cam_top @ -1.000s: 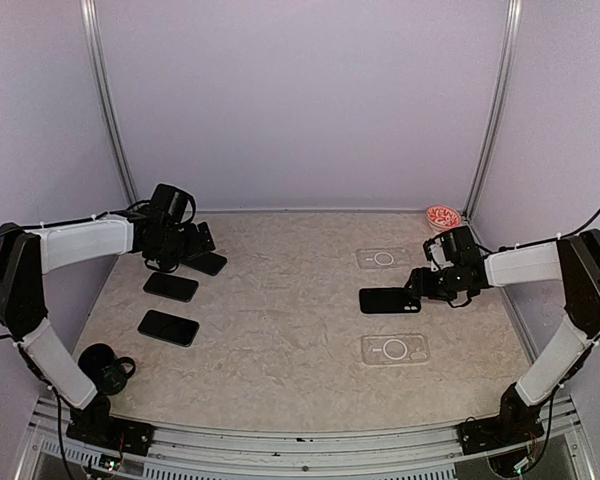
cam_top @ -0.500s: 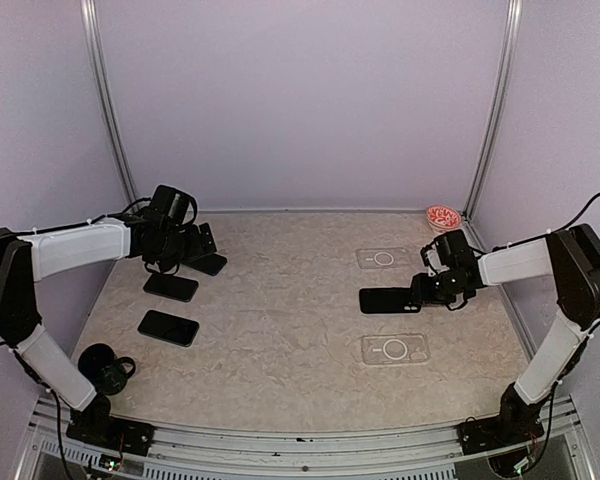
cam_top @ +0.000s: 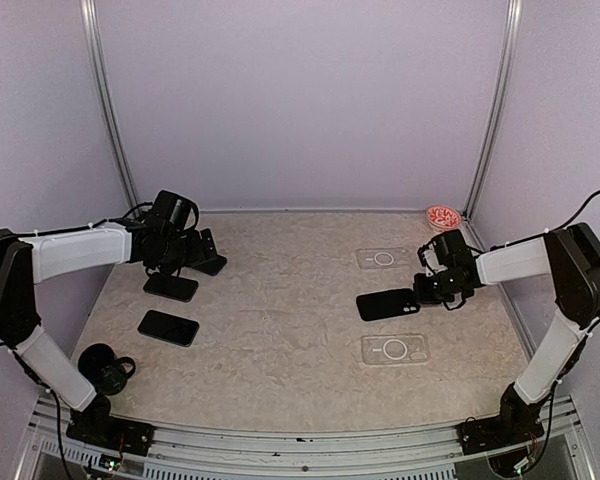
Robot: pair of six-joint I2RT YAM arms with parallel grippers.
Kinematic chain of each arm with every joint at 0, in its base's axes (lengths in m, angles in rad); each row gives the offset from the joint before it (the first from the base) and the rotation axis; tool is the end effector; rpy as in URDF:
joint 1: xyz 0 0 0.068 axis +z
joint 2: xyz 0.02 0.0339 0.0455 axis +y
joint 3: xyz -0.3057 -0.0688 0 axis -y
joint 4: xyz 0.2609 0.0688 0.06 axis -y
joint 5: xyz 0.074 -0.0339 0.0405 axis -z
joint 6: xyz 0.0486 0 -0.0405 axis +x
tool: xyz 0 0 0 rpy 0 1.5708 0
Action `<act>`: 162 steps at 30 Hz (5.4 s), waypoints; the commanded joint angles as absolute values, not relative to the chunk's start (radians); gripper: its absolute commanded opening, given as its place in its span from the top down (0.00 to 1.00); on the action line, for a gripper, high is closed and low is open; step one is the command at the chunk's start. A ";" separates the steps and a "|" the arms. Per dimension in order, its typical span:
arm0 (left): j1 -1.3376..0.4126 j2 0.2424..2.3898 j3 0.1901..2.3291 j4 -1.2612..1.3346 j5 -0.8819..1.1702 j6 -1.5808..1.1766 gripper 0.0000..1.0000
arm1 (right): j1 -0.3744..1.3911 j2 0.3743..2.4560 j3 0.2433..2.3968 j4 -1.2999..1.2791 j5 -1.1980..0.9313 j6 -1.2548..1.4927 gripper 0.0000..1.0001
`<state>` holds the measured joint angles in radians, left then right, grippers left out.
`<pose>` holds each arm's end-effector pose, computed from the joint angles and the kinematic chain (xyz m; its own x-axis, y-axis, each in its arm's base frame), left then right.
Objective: Put the phone into the phone case
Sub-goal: Move the phone case to the center of the board, then move the phone to the center of the board, then pick up the phone at the center of the board.
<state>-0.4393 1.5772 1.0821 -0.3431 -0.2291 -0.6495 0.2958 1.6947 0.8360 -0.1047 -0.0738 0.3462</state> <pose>0.3316 -0.1436 0.2578 -0.7032 -0.3203 -0.6347 -0.1865 0.9446 -0.2700 0.3276 0.1036 0.1580 -0.8512 0.0944 -0.5163 -0.0448 0.9670 0.2506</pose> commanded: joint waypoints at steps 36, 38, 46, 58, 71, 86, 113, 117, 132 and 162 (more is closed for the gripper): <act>-0.284 1.564 1.127 -0.373 -0.150 -0.649 0.01 | 0.851 2.125 1.590 -0.384 -0.233 -0.437 1.00; -0.278 1.555 1.117 -0.382 -0.145 -0.657 0.01 | 0.860 2.153 1.625 -0.407 -0.246 -0.454 1.00; -0.263 1.511 1.026 -0.441 -0.156 -0.720 0.01 | 0.875 2.242 1.716 -0.455 -0.254 -0.464 1.00; -0.215 1.424 0.862 -0.449 -0.202 -0.761 0.01 | 0.877 2.216 1.688 -0.404 -0.251 -0.416 0.48; -0.197 1.433 0.745 -0.417 -0.208 -0.813 0.01 | 0.906 2.048 1.554 -0.233 -0.369 -0.247 0.31; -0.152 1.510 0.667 -0.401 -0.140 -0.883 0.01 | 0.979 2.018 1.489 -0.165 -0.352 -0.252 0.26; -0.389 1.552 0.642 -0.285 -0.072 -0.983 0.03 | 0.992 2.033 1.470 -0.150 -0.360 -0.255 0.22; -0.429 1.568 0.663 -0.278 -0.064 -1.001 0.03 | 1.025 2.059 1.484 -0.149 -0.282 -0.282 0.11; -0.535 1.566 0.667 -0.259 -0.044 -1.053 0.02 | 1.109 2.151 1.480 0.086 -0.131 -0.092 0.01; -0.342 1.225 0.732 -0.422 -0.119 -0.916 0.01 | 1.131 2.385 1.650 0.164 -0.110 0.032 0.01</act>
